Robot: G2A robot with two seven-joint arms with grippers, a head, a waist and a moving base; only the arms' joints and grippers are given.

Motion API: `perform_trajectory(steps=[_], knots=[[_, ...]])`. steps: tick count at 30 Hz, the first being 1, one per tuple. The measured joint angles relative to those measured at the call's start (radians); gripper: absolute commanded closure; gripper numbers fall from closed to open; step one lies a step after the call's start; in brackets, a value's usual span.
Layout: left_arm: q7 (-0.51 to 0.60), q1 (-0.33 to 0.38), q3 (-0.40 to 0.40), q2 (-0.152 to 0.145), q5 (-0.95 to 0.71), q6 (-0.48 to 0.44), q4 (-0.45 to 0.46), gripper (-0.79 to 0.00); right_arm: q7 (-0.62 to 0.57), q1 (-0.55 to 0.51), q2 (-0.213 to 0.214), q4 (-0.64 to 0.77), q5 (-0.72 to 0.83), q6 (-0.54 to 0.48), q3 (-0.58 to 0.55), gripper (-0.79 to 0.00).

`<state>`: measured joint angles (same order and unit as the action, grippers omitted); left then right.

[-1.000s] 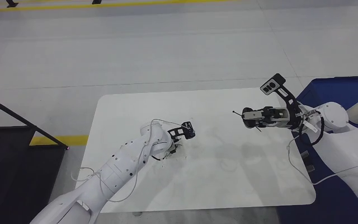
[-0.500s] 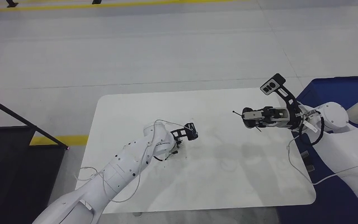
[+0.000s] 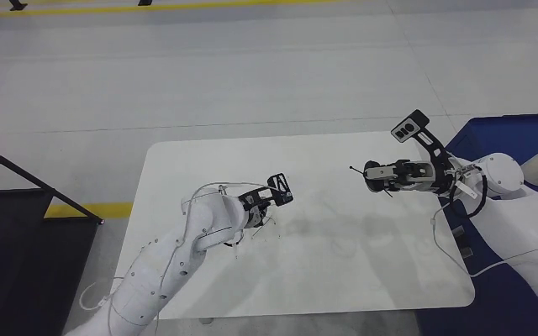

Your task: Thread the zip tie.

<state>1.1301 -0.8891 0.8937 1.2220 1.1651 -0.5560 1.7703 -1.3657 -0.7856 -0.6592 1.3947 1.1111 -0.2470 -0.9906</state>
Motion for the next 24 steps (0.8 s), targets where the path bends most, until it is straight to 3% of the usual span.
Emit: perform_trajectory(steps=[8,10,12,14,16,19,24], knots=[[-0.012,-0.011,0.010,-0.003,-0.006,-0.011,0.013,0.000,0.004,-0.003,0.000,0.005,-0.002,0.005,0.002,0.000],[-0.031,-0.016,0.013,-0.004,0.007,0.011,0.029,0.000,0.006,-0.010,-0.001,0.026,0.004,0.073,0.006,0.000],[-0.013,-0.019,-0.001,-0.008,0.085,0.066,0.080,0.000,-0.021,-0.007,0.001,0.030,0.003,0.182,0.005,0.000],[0.010,-0.045,-0.034,-0.010,0.265,0.143,0.176,0.000,-0.078,-0.002,0.005,0.018,-0.012,0.296,0.004,0.000],[-0.057,-0.093,-0.037,-0.016,0.438,0.198,0.254,0.000,-0.116,0.001,0.005,-0.012,-0.005,0.373,0.002,0.000],[-0.147,-0.147,-0.025,-0.027,0.606,0.207,0.302,0.000,-0.127,0.008,0.000,-0.031,0.007,0.411,0.000,0.000],[-0.144,-0.147,-0.025,-0.027,0.616,0.205,0.300,0.000,-0.126,0.008,0.000,-0.030,0.006,0.408,-0.001,0.000]])
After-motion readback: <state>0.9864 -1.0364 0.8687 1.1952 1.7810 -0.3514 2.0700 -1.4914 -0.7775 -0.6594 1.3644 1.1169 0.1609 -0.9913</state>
